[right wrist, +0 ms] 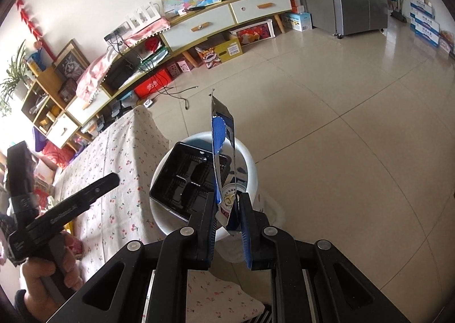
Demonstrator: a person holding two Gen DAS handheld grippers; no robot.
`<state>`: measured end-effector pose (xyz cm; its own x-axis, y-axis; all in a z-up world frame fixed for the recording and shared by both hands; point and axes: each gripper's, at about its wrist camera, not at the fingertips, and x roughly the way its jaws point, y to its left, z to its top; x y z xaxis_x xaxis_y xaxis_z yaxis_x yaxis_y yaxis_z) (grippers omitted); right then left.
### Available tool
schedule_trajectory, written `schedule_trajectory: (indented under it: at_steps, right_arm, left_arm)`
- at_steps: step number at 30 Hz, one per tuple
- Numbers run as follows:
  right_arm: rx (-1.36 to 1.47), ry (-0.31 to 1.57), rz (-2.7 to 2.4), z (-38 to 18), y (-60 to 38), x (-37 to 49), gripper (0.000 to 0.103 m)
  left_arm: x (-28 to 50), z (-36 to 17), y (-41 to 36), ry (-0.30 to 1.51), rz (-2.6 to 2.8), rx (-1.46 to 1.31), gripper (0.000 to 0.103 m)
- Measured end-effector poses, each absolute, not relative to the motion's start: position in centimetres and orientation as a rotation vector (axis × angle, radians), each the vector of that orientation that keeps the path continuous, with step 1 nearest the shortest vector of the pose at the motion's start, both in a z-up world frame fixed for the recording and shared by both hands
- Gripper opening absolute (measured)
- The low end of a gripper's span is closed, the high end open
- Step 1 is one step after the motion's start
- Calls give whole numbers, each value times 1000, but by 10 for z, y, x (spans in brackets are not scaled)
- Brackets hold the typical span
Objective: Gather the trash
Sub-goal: 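Open the left tool over the bucket to drop the trays while the right tool carries the blue bag there, then lower the blue bag into the bucket and open the right tool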
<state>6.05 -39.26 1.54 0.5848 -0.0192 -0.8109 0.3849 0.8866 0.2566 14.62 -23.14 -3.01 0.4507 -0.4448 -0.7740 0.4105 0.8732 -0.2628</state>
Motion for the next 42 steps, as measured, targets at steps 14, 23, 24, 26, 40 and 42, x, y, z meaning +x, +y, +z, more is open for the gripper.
schedule_trajectory:
  at_steps: [14, 23, 24, 26, 40, 42]
  right_arm:
    - [458, 1031, -197, -12, -370, 117, 16]
    - [503, 1219, -227, -76, -358, 159, 16]
    - [506, 1237, -228, -82, -357, 162, 16]
    - [500, 1257, -239, -91, -354, 165, 16]
    - [545, 1308, -214, -111, -353, 174, 19]
    - [569, 1296, -213, -107, -355, 175, 28]
  left_arm:
    - [122, 10, -133, 907, -489, -31, 74]
    - [112, 21, -53, 869, -409, -53, 76]
    - [112, 20, -44, 867, -394, -54, 76]
    - [112, 16, -27, 869, -365, -61, 76]
    - [108, -2, 41, 890, -282, -132, 76]
    - [108, -3, 46, 889, -274, -140, 76]
